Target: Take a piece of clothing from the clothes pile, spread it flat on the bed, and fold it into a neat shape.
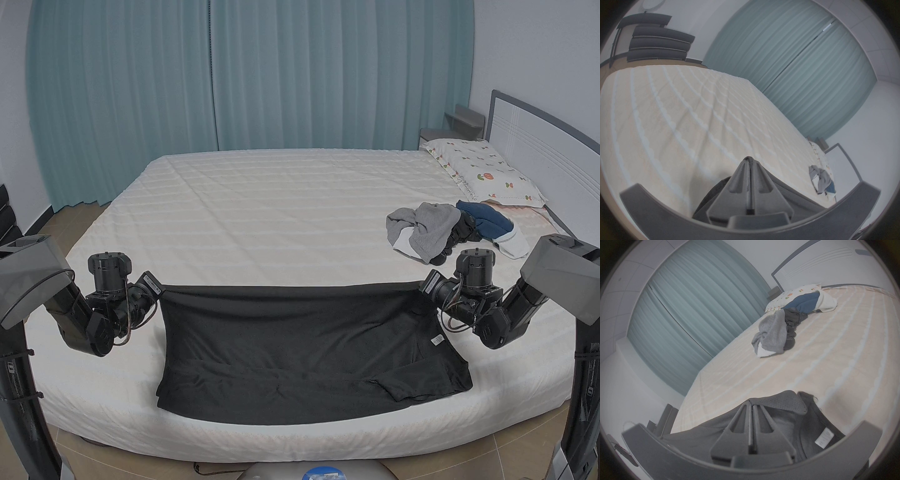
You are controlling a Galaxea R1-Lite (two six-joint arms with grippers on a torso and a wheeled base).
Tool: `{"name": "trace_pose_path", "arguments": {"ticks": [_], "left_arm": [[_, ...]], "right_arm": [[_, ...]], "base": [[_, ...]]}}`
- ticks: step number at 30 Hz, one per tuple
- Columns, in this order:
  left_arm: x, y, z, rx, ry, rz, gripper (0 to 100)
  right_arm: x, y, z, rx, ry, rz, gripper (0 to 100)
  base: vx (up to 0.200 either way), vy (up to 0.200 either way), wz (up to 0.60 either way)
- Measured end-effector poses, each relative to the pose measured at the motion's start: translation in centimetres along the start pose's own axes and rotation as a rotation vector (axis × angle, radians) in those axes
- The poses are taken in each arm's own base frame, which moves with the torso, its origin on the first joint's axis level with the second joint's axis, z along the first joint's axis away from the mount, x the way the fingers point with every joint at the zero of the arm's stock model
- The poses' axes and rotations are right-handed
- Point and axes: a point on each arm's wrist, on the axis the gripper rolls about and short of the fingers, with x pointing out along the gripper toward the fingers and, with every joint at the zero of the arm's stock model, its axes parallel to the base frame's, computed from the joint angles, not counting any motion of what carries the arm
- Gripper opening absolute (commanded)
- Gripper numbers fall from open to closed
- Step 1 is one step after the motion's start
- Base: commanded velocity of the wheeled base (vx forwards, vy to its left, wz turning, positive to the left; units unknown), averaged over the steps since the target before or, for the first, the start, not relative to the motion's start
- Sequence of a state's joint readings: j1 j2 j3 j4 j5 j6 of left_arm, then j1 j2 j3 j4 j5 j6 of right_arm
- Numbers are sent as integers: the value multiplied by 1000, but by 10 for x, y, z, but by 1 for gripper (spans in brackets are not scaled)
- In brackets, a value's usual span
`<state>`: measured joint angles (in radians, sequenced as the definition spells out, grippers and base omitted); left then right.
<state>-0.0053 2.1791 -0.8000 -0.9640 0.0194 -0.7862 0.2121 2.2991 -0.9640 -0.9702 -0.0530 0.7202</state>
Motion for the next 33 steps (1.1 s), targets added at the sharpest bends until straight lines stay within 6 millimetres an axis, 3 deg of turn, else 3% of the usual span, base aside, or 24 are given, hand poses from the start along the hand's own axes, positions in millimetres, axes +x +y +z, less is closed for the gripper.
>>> {"name": "trace_pose_path", "arguments": {"ticks": [8,17,27,28,30,31,33], "left_arm": [[-11,17,-15,108,67,55,0],[-28,42,-42,192,188,141,0],[-39,58,-63,224,278,199,0],[-39,58,-64,225,284,201,0],[-41,58,-66,228,292,203,0],[-42,59,-68,230,297,205,100],[-43,58,-70,233,306,206,100]], "right_arm": [[-25,-13,-16,-42,82,-42,0],[-57,-43,-51,-123,221,-98,0],[-59,-59,-71,-152,278,-133,0],[-59,-60,-72,-152,279,-134,100],[-58,-61,-73,-152,283,-137,100],[-58,-61,-73,-152,283,-138,100],[-57,-62,-73,-147,281,-139,100]], "base": [[0,0,0],[0,0,0],[0,0,0],[0,0,0],[0,0,0],[0,0,0],[0,0,0]]}}
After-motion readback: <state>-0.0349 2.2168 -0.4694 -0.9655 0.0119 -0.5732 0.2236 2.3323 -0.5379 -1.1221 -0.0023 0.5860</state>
